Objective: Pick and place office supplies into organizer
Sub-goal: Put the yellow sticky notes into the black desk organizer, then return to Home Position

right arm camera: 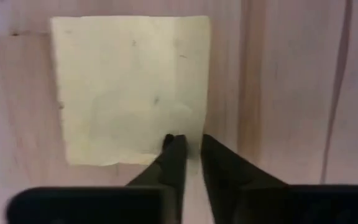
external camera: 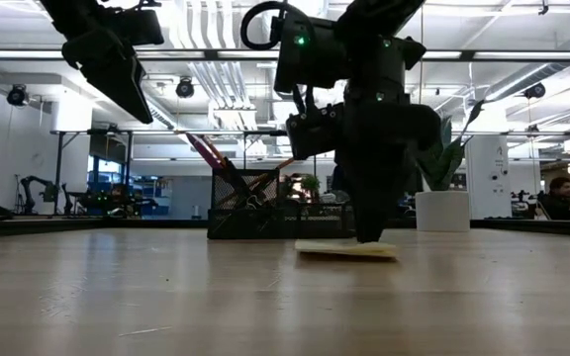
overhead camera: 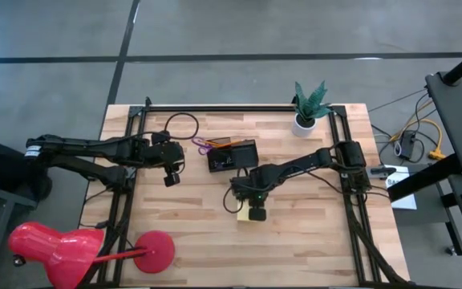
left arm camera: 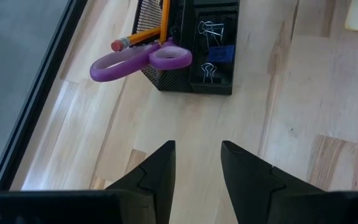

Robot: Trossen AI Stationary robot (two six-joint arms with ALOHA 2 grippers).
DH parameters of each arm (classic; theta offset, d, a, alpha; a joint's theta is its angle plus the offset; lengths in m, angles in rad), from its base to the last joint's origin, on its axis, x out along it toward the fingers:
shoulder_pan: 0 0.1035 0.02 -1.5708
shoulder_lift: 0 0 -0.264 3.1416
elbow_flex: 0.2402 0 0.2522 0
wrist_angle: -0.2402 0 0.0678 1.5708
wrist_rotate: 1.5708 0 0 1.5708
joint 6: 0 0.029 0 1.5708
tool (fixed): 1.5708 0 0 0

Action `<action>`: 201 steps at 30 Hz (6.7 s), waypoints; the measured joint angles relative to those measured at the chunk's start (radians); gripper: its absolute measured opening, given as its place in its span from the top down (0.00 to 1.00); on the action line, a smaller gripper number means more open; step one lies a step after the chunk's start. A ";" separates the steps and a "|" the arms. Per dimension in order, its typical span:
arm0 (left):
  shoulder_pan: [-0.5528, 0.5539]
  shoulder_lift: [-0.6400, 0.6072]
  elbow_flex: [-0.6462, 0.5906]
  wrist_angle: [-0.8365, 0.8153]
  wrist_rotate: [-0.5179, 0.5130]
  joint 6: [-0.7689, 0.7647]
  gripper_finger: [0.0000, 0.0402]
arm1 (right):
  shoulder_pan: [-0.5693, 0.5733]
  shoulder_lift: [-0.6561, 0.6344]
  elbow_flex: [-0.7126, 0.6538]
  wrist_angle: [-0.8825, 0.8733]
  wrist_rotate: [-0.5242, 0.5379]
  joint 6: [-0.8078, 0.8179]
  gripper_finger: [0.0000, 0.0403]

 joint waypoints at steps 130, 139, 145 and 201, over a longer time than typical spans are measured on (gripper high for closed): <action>0.002 -0.706 -0.393 0.442 0.300 -0.266 0.72 | -0.228 -0.516 0.048 -0.280 0.364 0.191 0.58; 0.002 -0.899 -0.407 0.451 0.201 -0.400 0.72 | -0.220 -0.734 0.005 -0.419 0.461 0.364 0.58; 0.002 -0.962 -0.419 0.496 0.204 -0.363 0.72 | -0.173 -0.889 -0.034 -0.299 0.422 0.266 0.58; 0.001 -0.931 -0.619 0.841 0.407 -0.183 0.72 | -0.209 -1.824 -1.348 1.142 0.178 0.254 0.58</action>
